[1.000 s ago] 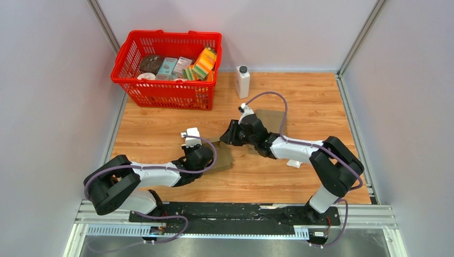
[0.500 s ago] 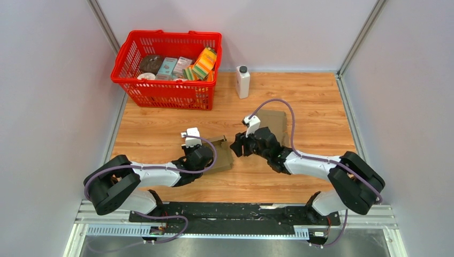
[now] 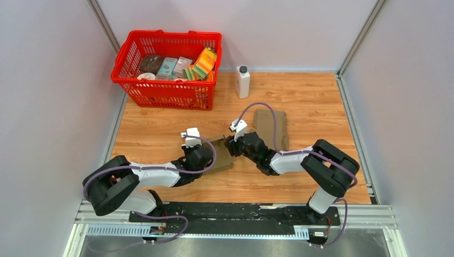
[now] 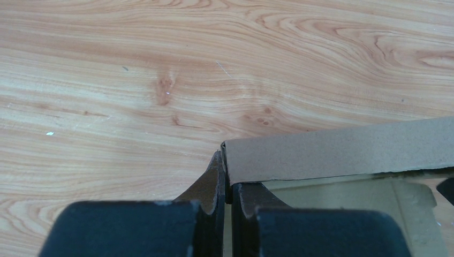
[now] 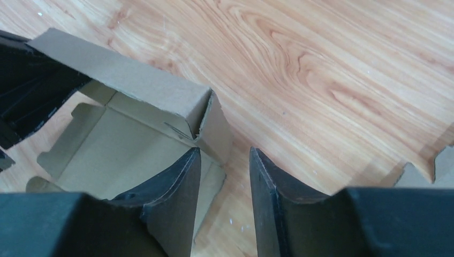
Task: Fold the paper box
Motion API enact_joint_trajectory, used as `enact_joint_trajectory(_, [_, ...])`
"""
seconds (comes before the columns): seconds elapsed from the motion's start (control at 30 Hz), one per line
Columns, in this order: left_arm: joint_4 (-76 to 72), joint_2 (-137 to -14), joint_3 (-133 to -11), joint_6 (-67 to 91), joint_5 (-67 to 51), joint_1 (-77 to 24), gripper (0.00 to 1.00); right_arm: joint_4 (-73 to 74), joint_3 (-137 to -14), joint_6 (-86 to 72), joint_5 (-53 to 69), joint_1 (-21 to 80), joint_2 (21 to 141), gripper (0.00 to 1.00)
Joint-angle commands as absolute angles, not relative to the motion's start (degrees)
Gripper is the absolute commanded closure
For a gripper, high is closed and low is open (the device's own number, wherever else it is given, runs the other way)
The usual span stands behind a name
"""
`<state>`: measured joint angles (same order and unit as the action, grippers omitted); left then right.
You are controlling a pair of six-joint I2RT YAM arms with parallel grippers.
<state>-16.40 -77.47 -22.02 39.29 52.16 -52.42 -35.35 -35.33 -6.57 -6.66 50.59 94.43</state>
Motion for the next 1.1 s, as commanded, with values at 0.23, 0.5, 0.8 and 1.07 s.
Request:
enact_joint_trajectory(0.23, [-13.3, -78.5, -21.3, 37.4, 49.3, -52.6, 1.00, -47.1, -39.6, -3.3, -12.3, 53.0, 100.7, 0.64])
enact_joint_trajectory(0.5, [-12.2, -79.5, -22.5, 39.1, 49.5, -52.6, 1.00, -42.0, -46.9, -8.4, -40.5, 60.5, 107.6, 1.00])
enact_joint_trajectory(0.8, [-11.8, -83.0, -22.7, 48.7, 49.6, -52.8, 1.00, -37.2, -52.0, -17.7, -64.6, 67.8, 115.4, 1.00])
enact_joint_trajectory(1.07, [-10.6, -85.1, -23.6, 52.7, 47.7, -52.8, 1.00, -42.4, -44.0, -20.3, -52.1, 65.9, 109.6, 0.90])
